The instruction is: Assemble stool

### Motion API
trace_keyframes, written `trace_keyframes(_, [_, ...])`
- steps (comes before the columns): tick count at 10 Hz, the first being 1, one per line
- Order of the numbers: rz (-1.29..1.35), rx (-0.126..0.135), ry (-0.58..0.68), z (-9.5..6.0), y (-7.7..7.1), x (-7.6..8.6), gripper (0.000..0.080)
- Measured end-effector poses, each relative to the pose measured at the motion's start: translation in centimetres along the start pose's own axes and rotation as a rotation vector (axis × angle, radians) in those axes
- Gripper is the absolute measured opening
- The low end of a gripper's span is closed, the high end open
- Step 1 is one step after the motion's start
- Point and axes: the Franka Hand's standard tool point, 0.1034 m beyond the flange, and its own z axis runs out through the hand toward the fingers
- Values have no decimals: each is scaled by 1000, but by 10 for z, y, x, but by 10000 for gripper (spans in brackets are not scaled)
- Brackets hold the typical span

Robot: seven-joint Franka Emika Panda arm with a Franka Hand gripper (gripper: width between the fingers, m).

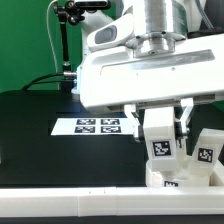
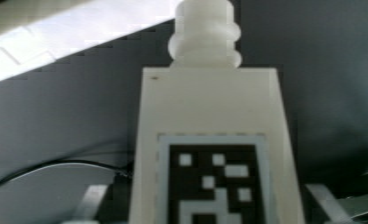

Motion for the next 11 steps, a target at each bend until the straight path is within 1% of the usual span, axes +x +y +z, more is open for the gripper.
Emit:
trace_keyframes(1, [-15, 0, -1, 0, 0, 0, 337])
trace_keyframes(2, [-131, 6, 4, -2, -5, 1, 337])
trace_keyframes(3, [-175, 12, 8, -5, -9, 2, 337])
trace_keyframes(4, [-228, 19, 7, -13, -15, 0, 337])
trace_keyframes(5, [-233, 20, -2, -22, -15, -6, 337])
trace_keyframes(6, [-173, 4, 19, -31, 2, -6, 337])
trace_keyframes(7, [-168, 5, 4, -29, 5, -9, 337])
trace_keyframes(8, [-174, 8, 5, -29, 1, -9, 337])
trace_keyframes(10, [-176, 6, 5, -28, 3, -10, 337])
trace_keyframes(11, [-225, 5, 25, -30, 4, -12, 337])
